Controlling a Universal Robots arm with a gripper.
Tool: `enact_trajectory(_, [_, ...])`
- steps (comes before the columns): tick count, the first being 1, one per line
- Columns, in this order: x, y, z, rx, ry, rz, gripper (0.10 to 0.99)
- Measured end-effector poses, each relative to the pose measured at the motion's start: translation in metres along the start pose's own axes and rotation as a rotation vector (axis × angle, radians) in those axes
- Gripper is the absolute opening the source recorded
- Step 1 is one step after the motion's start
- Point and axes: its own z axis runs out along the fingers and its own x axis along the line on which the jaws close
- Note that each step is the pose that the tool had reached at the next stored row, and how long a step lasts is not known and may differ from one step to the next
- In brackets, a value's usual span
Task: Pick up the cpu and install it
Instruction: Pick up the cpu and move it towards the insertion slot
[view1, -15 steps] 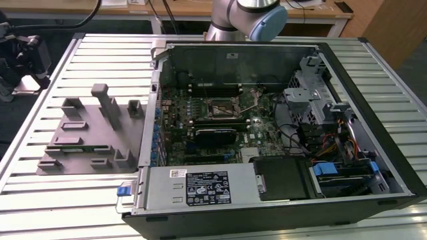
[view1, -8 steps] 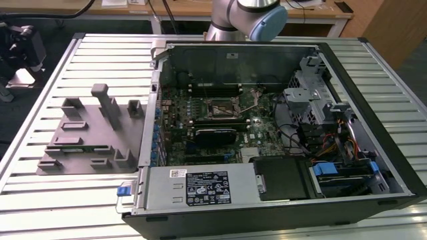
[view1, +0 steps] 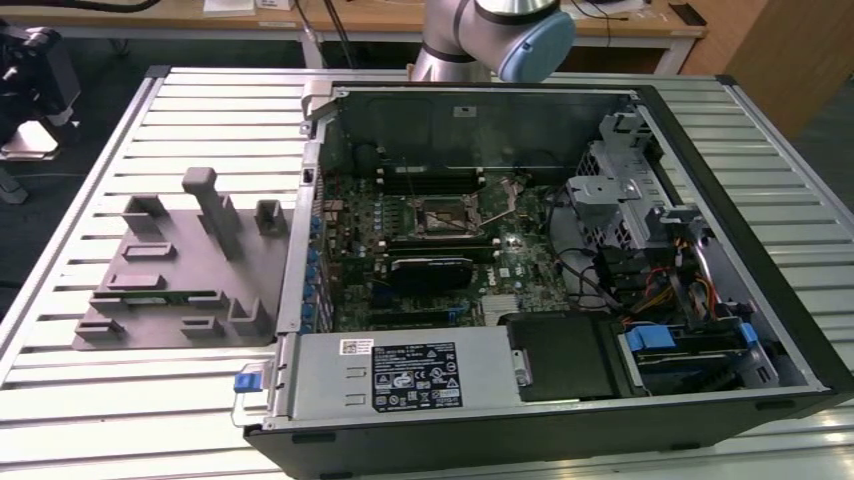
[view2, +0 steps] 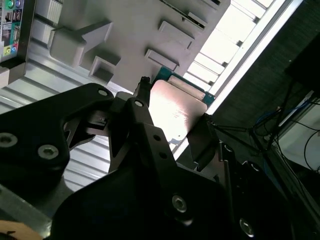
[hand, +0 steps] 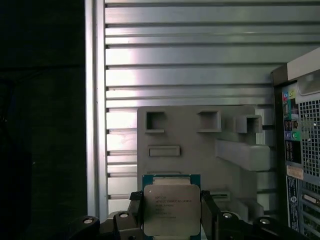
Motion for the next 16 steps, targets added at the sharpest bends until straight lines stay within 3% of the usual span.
enact_trajectory(9, [-0.0007,0.0003,-0.003,0.0,-0.0001,0.0,0.541])
enact_trajectory(16, [-0.0096,0.0006,-0.0027,0.0,-0.0002,0.0,0.541])
